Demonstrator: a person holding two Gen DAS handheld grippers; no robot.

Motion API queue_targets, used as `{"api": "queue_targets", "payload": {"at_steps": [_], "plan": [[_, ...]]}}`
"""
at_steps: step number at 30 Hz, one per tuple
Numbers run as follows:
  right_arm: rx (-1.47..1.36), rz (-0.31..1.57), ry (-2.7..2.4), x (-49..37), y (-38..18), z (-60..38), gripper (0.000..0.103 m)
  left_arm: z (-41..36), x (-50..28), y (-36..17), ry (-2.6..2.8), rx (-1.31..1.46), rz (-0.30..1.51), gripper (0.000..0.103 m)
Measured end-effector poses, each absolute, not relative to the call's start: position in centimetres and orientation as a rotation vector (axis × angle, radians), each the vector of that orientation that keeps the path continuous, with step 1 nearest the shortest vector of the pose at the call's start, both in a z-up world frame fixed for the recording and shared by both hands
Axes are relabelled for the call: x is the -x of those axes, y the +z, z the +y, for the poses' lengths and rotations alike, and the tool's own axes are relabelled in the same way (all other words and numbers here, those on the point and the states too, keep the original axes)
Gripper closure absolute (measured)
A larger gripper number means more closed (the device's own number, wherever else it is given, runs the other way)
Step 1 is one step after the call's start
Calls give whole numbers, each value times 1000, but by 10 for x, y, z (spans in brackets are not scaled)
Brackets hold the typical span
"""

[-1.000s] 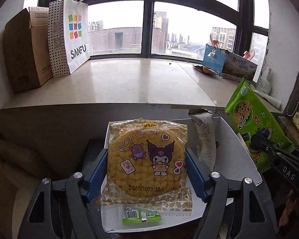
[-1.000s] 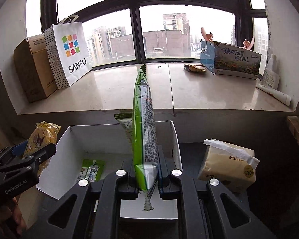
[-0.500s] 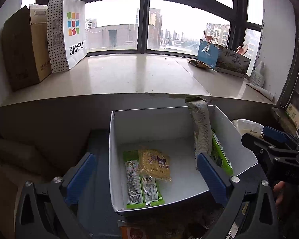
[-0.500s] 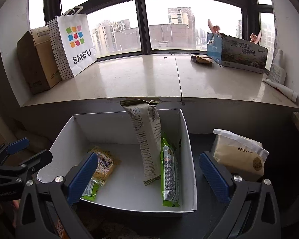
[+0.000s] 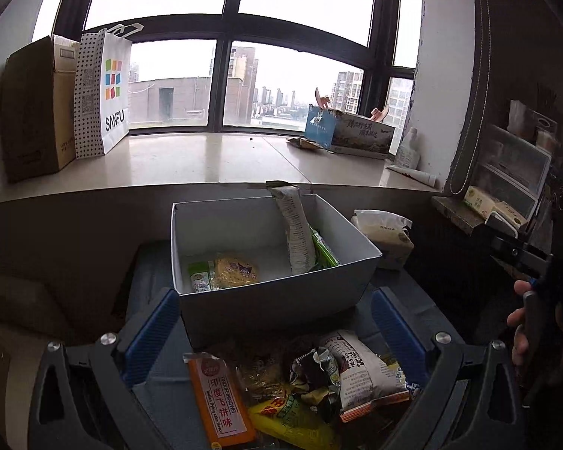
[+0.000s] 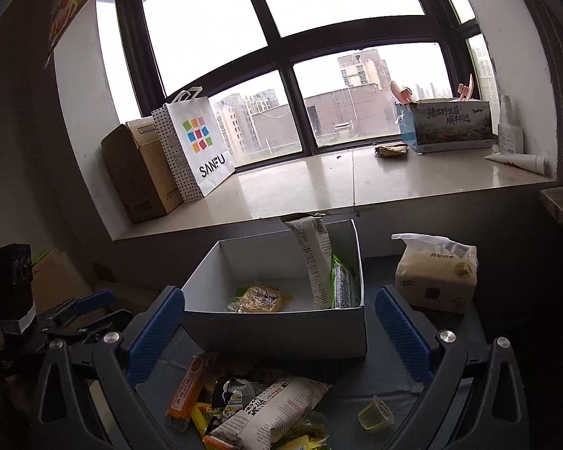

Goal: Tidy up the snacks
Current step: 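Move both tools back toward the remaining snack pile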

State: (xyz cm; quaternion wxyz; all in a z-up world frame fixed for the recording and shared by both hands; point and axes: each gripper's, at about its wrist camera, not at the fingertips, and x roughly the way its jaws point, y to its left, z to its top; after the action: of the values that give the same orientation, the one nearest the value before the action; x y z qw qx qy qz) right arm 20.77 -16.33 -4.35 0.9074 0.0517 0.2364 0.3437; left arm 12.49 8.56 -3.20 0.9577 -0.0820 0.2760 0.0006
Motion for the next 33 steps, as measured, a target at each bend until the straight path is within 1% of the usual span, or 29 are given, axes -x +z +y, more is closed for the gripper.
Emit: {"api": "queue_targets", "payload": {"at_steps": [6, 10, 18, 33], "plan": [[-99, 489, 727, -166, -61, -207, 0, 70, -83, -47, -22, 191, 571, 0], [-88, 494, 707, -147, -78, -230, 0, 62, -65, -65, -15, 222, 611, 0], [-83, 572, 662, -129, -114, -257, 0, 48, -43, -88, -39, 268, 650, 0], [2, 631, 674, -132, -146, -232, 0, 59, -38, -94, -28, 317, 661, 0]]}}
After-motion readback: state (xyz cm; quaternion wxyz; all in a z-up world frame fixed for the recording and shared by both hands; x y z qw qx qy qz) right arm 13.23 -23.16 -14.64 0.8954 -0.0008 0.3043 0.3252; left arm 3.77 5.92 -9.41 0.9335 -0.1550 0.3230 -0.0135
